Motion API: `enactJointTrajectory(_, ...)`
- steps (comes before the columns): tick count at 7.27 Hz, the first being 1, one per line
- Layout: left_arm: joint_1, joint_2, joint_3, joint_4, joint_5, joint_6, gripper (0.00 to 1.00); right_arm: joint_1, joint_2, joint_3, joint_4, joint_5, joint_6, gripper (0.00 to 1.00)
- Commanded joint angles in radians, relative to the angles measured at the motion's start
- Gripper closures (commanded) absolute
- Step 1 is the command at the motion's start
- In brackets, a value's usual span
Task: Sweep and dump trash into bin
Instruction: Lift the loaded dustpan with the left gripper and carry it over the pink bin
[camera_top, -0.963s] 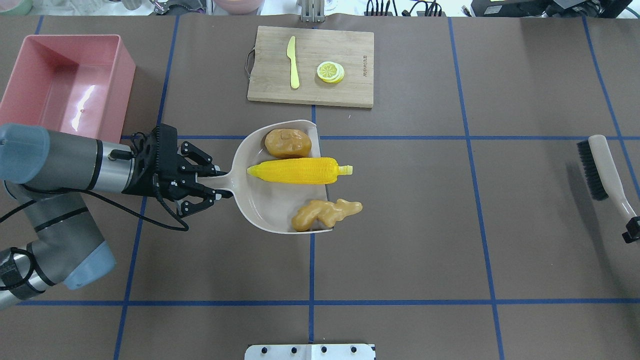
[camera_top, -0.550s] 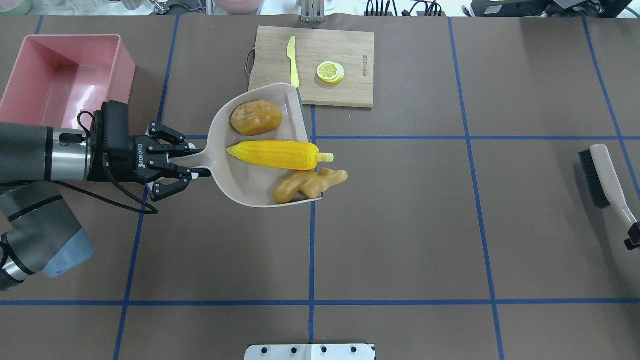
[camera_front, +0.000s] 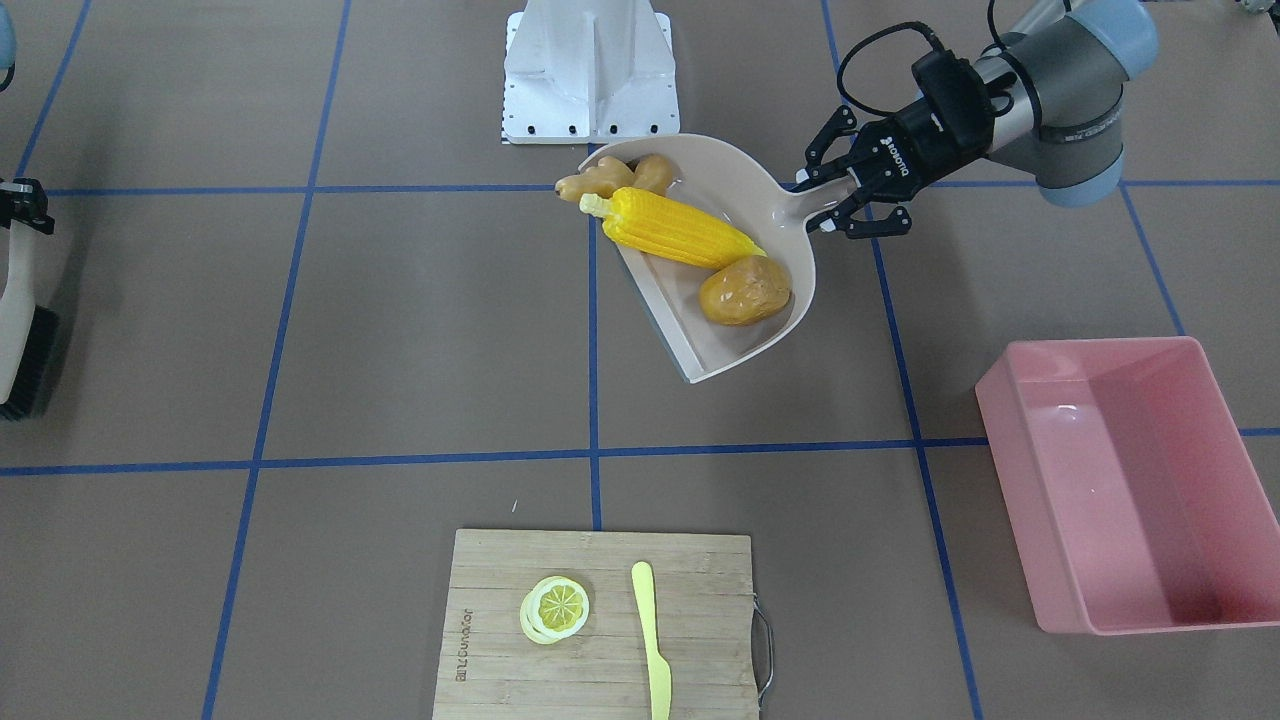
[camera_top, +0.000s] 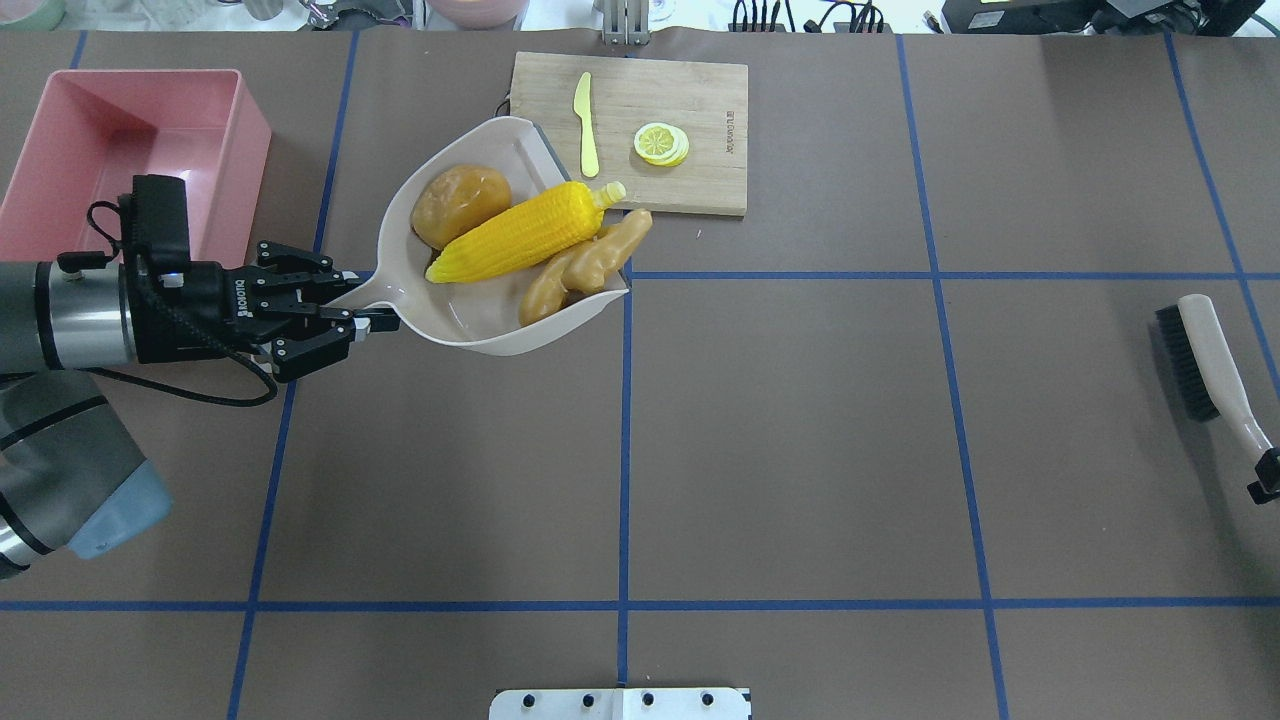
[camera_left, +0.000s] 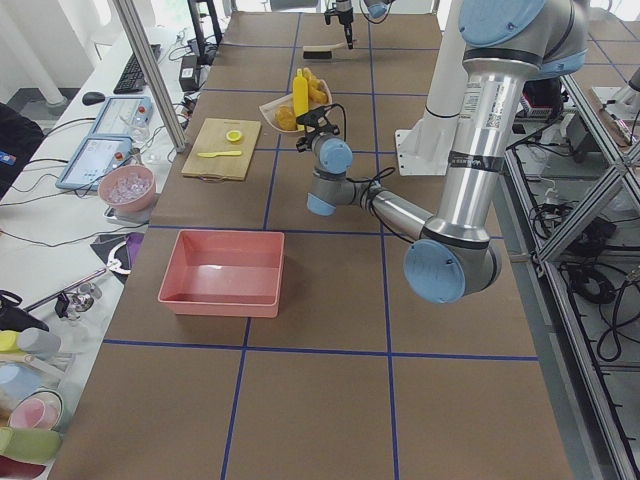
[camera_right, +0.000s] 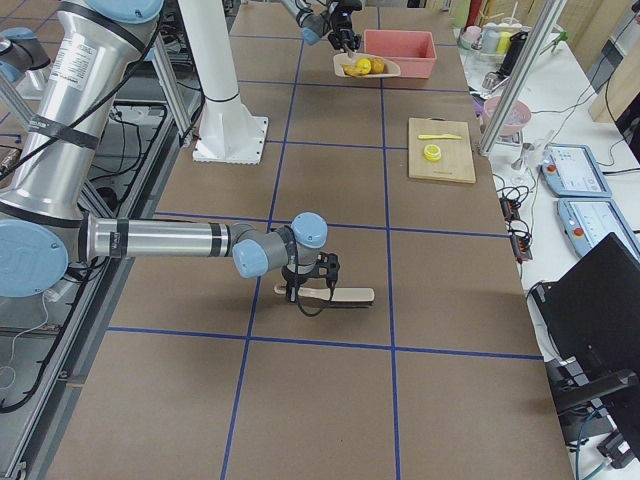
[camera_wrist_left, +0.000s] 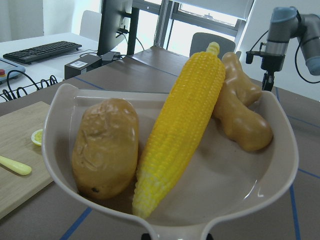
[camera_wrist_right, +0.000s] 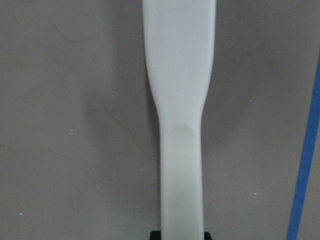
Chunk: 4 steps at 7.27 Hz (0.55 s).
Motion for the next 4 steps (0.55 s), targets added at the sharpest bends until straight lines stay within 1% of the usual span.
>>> enactJointTrajectory(1, -0.003, 0.050, 0.002, -0.030, 0.148, -0.063, 1.00, 0.000, 0.008, -0.015, 0.001, 0.001, 0.000, 1.00)
enactJointTrajectory(2, -0.015, 0.058, 0.010, -0.026, 0.244, -0.066, 1.00, -0.002, 0.009, -0.015, 0.001, 0.001, 0.002, 1.00)
enactJointTrajectory(3, -0.056, 0.064, 0.011, -0.004, 0.263, -0.062, 1.00, 0.000, 0.011, -0.013, 0.001, 0.003, 0.005, 0.86)
enactJointTrajectory(4, -0.087, 0.099, 0.011, 0.008, 0.265, -0.060, 1.00, 0.000, 0.011, -0.013, 0.001, 0.003, 0.008, 0.67)
